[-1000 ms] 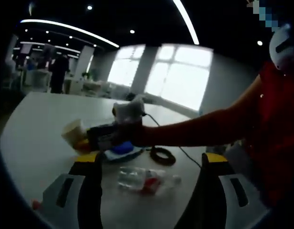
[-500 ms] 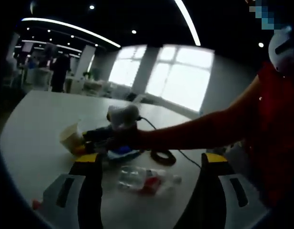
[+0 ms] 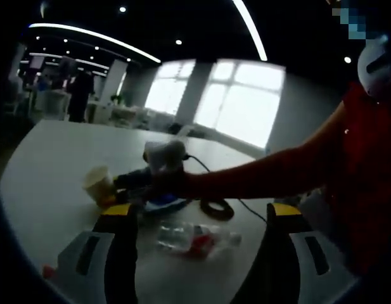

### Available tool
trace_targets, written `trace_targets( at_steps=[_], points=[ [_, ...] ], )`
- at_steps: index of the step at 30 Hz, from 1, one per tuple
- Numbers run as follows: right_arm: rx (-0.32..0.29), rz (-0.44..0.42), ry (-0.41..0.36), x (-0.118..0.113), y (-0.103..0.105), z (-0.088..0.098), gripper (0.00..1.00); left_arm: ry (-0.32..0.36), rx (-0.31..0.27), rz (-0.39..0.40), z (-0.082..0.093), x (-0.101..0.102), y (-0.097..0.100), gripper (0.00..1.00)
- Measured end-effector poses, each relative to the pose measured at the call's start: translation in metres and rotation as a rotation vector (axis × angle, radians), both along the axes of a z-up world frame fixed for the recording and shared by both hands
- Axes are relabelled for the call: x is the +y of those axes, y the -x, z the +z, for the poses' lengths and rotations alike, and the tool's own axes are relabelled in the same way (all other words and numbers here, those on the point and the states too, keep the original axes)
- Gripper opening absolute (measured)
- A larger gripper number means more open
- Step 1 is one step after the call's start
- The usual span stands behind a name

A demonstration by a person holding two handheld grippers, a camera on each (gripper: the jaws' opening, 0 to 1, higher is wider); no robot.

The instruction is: Arrange the tabletop items into an orderly group along one side of the table until the central work area is clear of visible clutter.

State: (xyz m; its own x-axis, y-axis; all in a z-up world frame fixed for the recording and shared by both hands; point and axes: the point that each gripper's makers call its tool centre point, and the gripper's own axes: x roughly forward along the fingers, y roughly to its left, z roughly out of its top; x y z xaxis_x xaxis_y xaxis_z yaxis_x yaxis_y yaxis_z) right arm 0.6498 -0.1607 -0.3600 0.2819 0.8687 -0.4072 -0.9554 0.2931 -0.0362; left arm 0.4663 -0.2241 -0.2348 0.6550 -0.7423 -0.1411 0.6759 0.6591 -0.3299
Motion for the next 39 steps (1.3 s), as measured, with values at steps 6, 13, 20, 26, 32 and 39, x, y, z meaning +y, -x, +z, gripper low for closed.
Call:
trace_targets(
  at_steps=[6,13,20,26,32,39],
  points=[
    [-0.003,0.004,0.047,-0.009,0.006,-0.009,0.40,-0.003,-0.003,-0.005,0.001,-0.001,0.000,0.82],
    [0.012,-0.003,0.059,-0.014,0.008,-0.010,0.39,-0.001,-0.002,-0.009,0.001,-0.001,0.001,0.82],
    [0.012,0.005,0.078,-0.021,0.011,-0.010,0.39,0.000,-0.004,-0.014,0.002,-0.003,0.000,0.82],
    [0.013,0.015,0.092,-0.023,0.014,-0.014,0.39,-0.001,-0.004,-0.019,0.002,-0.004,0.001,0.82],
    [0.012,0.031,0.096,-0.021,0.015,-0.014,0.39,-0.003,-0.001,-0.019,0.000,-0.004,0.001,0.82],
    [0.019,0.027,0.101,-0.023,0.014,-0.015,0.39,-0.005,-0.003,-0.017,0.001,-0.004,0.001,0.82]
  ],
)
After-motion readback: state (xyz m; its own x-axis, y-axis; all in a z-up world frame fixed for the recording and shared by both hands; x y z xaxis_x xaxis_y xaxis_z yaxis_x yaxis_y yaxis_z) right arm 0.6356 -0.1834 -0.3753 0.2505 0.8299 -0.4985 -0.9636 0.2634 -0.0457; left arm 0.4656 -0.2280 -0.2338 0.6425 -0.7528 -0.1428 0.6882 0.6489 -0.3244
